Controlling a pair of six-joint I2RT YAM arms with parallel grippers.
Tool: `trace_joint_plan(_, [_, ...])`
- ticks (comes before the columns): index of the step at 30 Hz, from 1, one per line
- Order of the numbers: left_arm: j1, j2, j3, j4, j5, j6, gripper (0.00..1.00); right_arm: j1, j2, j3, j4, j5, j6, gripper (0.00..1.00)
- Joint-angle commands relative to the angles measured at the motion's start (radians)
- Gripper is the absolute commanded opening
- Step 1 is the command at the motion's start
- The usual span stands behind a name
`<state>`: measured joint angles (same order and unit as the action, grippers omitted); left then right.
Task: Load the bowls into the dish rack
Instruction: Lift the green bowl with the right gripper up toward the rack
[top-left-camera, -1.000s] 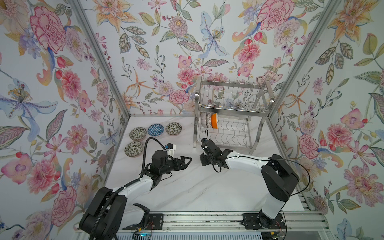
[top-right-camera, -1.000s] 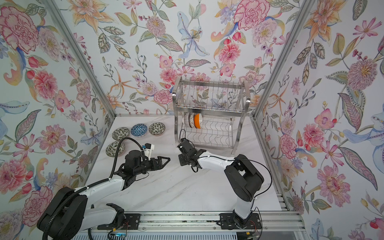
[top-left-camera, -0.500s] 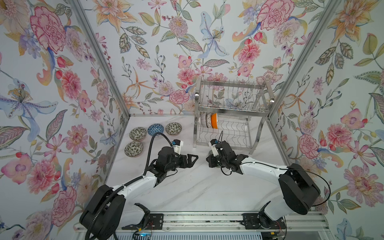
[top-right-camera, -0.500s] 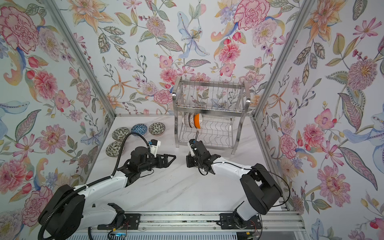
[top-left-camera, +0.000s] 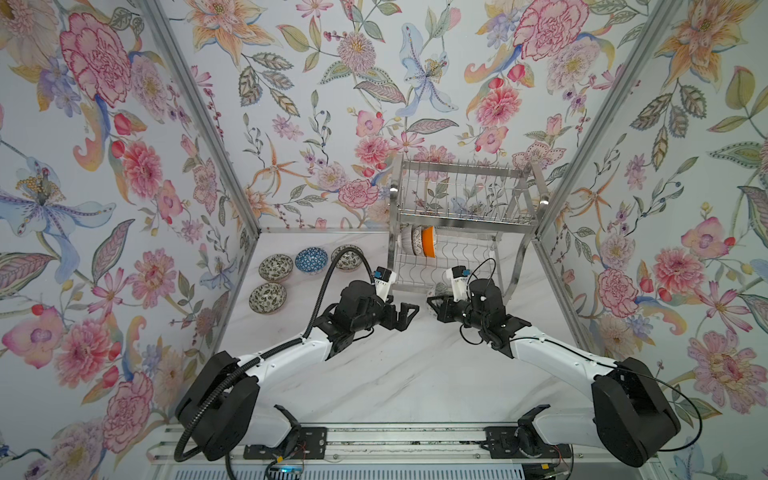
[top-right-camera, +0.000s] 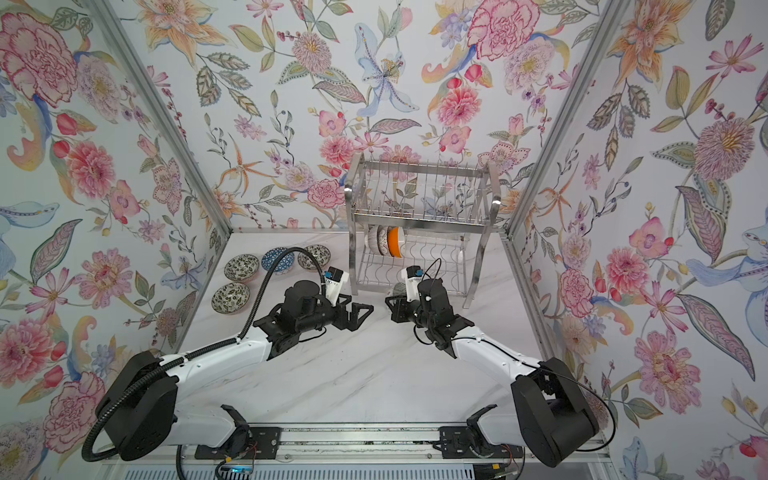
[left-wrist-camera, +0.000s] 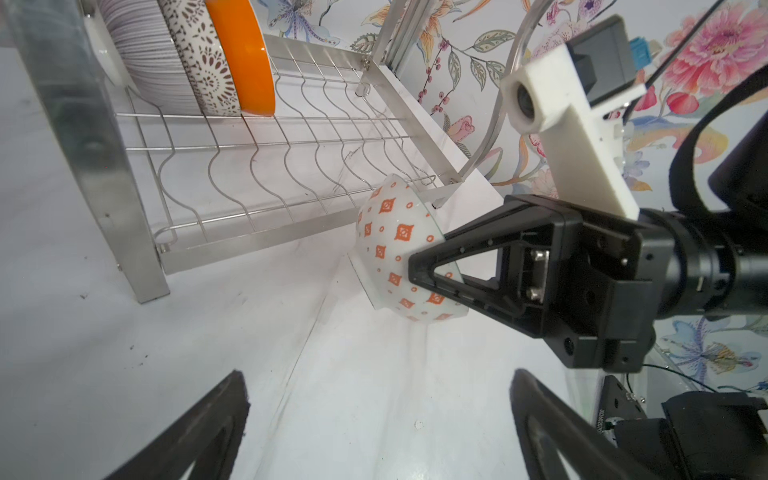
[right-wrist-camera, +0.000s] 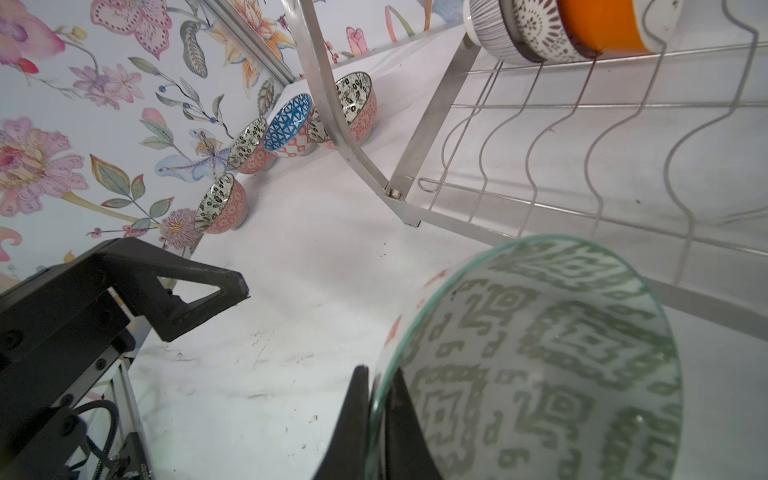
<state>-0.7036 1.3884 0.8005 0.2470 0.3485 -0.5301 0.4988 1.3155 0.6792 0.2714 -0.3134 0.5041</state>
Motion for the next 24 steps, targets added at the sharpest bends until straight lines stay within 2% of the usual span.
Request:
trace_joint_plan(1, [-0.009,0.018,0.043,-0.037,-0.057,0.13,0.99,-0.04,-0.036,0.0,0.122,-0.058,0.031,0.0])
trace_joint_plan(7, [-0.02,0.034,0.062,-0.021,-0.091,0.272,0.99,-0.118,0.0,0.006,0.216,-0.142,0.091,0.0])
trace_joint_plan(18, [-0.071,0.109,0.081,0.074,-0.189,0.465,0.99,-0.203,0.121,0.047,0.351,-0.188,0.15,0.0])
trace_joint_plan(24, [-0.113,0.193,0.148,0.082,-0.264,0.578,0.99,-0.24,0.2,0.091,0.421,-0.222,0.187,0.0])
